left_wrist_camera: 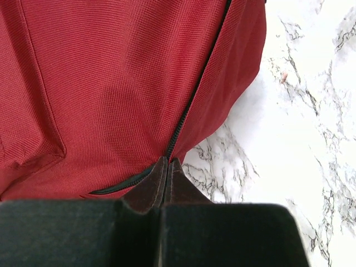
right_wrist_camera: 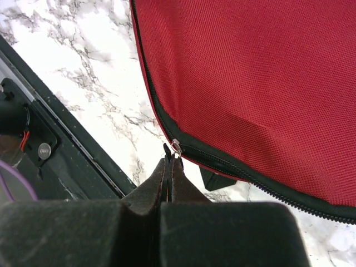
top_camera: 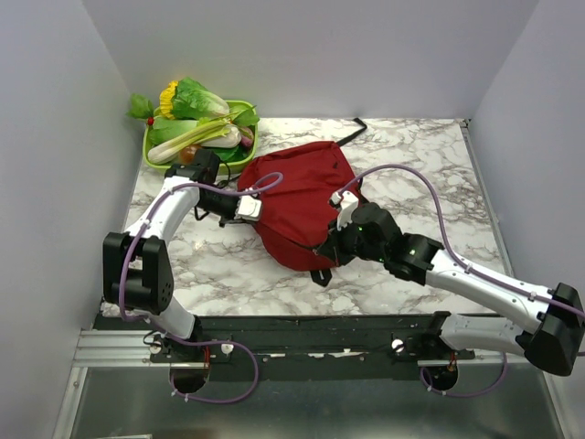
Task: Pack the student bag
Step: Zip the student bag at the center of the board.
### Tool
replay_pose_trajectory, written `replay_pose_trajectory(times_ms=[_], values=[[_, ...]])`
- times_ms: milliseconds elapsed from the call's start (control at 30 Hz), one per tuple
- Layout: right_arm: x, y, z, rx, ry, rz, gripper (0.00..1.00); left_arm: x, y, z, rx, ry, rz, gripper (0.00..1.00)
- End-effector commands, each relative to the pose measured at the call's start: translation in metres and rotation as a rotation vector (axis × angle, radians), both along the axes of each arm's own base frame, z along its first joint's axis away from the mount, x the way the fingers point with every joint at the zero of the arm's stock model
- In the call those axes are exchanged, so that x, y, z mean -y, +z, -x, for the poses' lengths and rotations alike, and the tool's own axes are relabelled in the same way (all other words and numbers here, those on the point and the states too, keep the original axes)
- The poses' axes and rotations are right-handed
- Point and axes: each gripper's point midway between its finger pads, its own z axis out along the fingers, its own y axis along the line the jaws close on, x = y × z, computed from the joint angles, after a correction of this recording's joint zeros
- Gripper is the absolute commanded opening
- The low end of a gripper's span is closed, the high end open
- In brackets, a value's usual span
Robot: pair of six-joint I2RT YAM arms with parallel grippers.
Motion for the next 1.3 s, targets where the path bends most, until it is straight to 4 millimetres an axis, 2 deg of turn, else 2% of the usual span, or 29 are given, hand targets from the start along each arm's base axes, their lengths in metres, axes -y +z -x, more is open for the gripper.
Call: replay_pose_trajectory(times_ms=[0,133,267,367,433,467,500,567,667,700,767,800,1067,1267], values=[[0.004,-0.005,0.005,-0.038,-0.001,0.027,0.01,-0.006,0.027,-0.009,0.12,0.014,-0.01,0.02],[-0.016,0.001,0.001,-0.05,0.034,-0.025,0.01,0.021,0.049,0.027,0.097,-0.055,0.044,0.09],[-0.028,0.003,-0.003,-0.051,0.053,-0.049,0.01,0.048,0.067,0.075,0.038,-0.105,0.125,0.14],[-0.032,0.003,-0.005,-0.047,0.057,-0.055,0.01,0.066,0.066,0.111,-0.048,-0.127,0.161,0.15],[-0.033,0.002,-0.005,-0.046,0.059,-0.056,0.01,0.079,0.069,0.106,-0.002,-0.105,0.211,0.15],[-0.032,0.0,-0.006,-0.048,0.053,-0.056,0.01,0.085,0.059,0.119,-0.073,-0.078,0.219,0.16],[-0.032,-0.001,-0.005,-0.047,0.053,-0.057,0.01,0.093,0.063,0.11,-0.002,-0.079,0.251,0.16],[-0.029,-0.005,-0.006,-0.05,0.035,-0.055,0.0,0.104,0.057,0.12,-0.015,-0.095,0.26,0.16],[-0.027,-0.005,-0.006,-0.048,0.019,-0.069,0.01,0.11,0.033,0.126,-0.048,-0.078,0.232,0.16],[-0.024,-0.011,-0.004,-0.058,0.013,-0.067,0.0,0.118,0.036,0.123,-0.015,-0.082,0.256,0.15],[-0.024,-0.012,-0.003,-0.068,0.004,-0.084,0.01,0.121,0.022,0.119,-0.007,-0.053,0.244,0.15],[-0.022,-0.017,-0.001,-0.08,0.002,-0.079,0.01,0.129,0.026,0.114,0.036,-0.057,0.269,0.16],[-0.012,-0.026,0.002,-0.103,-0.044,-0.091,0.01,0.145,0.009,0.1,0.023,-0.046,0.236,0.15],[-0.004,-0.017,-0.003,-0.083,-0.087,-0.129,0.01,0.148,-0.005,0.112,-0.032,-0.088,0.197,0.16]])
